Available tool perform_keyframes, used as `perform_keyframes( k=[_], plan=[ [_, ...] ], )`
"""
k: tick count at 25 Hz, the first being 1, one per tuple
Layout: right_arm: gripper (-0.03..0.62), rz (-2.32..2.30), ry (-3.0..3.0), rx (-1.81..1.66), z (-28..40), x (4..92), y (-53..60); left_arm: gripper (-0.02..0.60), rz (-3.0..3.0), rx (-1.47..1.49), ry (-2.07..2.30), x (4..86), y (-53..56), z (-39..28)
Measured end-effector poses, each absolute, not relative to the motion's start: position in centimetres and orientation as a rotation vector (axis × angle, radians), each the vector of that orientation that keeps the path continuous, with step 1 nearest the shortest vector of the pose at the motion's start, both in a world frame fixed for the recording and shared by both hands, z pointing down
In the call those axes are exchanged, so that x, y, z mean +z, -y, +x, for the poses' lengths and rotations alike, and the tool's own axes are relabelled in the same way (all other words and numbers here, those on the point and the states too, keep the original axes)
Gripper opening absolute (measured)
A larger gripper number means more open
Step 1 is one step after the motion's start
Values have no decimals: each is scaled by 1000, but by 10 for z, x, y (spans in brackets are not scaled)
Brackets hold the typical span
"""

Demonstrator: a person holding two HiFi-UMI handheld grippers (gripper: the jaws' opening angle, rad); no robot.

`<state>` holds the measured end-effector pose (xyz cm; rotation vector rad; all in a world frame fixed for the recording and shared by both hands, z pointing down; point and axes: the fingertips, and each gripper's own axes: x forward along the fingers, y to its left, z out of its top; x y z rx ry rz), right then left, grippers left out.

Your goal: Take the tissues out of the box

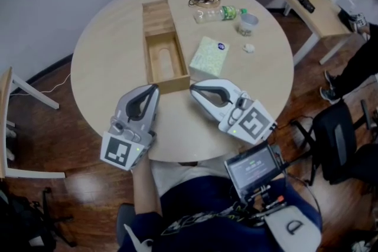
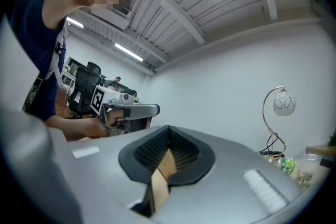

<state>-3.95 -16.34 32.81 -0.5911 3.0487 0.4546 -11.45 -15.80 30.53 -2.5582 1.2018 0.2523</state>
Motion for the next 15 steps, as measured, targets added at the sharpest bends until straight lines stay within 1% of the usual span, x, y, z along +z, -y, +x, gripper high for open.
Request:
perform_keyframes(
  k=[6,9,11,15],
  plan=[
    [0,-529,-3013,288,-34,323,166,5,-2444,110,-1214,307,154,-101],
    [0,-503,-2987,198,-30,323,169,5,-2400,-70,-1162,318,156,-90],
    [0,-497,-2976,175,-27,322,172,5,-2373,-180,-1110,324,156,-81],
    [0,-466,-2980,183,-26,322,170,5,-2383,-244,-1046,333,158,-65]
  ],
)
